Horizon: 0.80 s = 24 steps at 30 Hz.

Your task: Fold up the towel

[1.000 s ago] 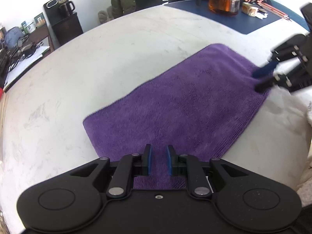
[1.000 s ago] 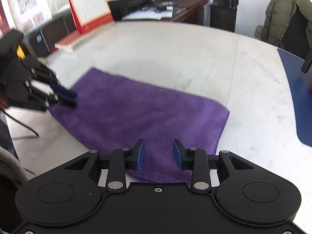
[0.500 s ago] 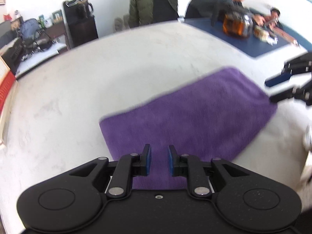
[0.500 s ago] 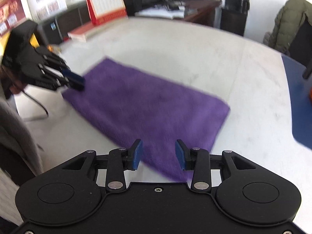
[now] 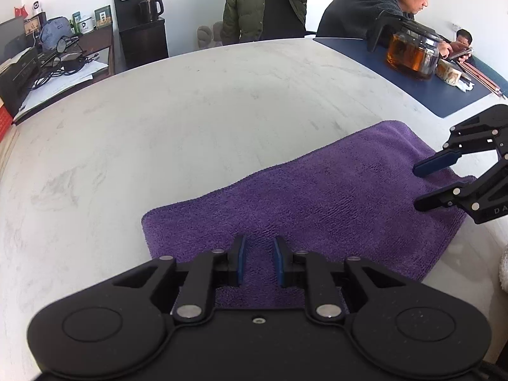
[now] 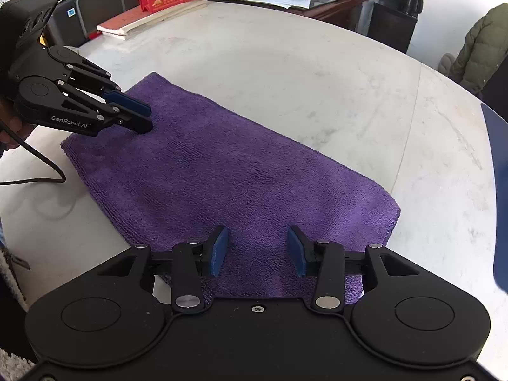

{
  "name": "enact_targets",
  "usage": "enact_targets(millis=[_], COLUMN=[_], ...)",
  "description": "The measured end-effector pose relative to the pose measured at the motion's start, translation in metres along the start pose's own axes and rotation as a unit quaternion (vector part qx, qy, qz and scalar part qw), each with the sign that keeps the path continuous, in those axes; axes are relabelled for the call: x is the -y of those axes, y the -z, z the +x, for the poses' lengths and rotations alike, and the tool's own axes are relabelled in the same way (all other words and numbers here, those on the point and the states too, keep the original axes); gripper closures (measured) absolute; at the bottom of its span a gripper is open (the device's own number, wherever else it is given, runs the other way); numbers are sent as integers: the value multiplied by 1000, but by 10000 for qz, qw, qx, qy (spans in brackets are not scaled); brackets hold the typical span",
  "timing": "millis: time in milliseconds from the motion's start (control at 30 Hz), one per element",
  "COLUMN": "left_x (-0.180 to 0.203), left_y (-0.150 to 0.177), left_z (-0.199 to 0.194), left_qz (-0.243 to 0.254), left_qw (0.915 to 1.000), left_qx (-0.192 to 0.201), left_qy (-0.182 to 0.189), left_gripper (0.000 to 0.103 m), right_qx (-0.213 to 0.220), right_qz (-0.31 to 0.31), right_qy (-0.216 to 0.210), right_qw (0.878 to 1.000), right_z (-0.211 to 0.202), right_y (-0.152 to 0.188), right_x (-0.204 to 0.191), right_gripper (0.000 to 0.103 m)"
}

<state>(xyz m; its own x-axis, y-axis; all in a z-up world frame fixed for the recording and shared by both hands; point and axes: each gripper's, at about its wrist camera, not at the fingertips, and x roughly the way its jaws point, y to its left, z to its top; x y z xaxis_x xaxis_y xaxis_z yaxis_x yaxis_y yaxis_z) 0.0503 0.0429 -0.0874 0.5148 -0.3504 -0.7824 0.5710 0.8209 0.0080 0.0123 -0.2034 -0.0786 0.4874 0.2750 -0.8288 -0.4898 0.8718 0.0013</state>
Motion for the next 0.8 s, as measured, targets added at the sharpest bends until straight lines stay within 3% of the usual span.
enact_targets(millis=[300, 433, 600, 700, 800], left_x=[-24, -25, -23, -22, -24], left_y=[-40, -47, -39, -24, -16], left_z=[34, 34, 15, 12, 5], left_qz=[153, 88, 85, 14, -170], left_qw=[9997, 9998, 9995, 9988, 9987], left_qx=[187, 89, 17, -171, -118], left_qy=[-76, -171, -299, -455, -470], left_gripper=[84, 84, 84, 83, 82], right_qx=[50, 144, 372, 240, 133], right_qz=[-42, 167, 475, 522, 653], right_qy=[147, 196, -18, -83, 26], right_qw=[9999, 9996, 9982, 9983, 9978], right_z=[33, 39, 23, 22, 21], right_y=[-43, -51, -50, -38, -24], right_x=[47, 59, 52, 46, 49], right_gripper=[53, 53, 53, 53, 53])
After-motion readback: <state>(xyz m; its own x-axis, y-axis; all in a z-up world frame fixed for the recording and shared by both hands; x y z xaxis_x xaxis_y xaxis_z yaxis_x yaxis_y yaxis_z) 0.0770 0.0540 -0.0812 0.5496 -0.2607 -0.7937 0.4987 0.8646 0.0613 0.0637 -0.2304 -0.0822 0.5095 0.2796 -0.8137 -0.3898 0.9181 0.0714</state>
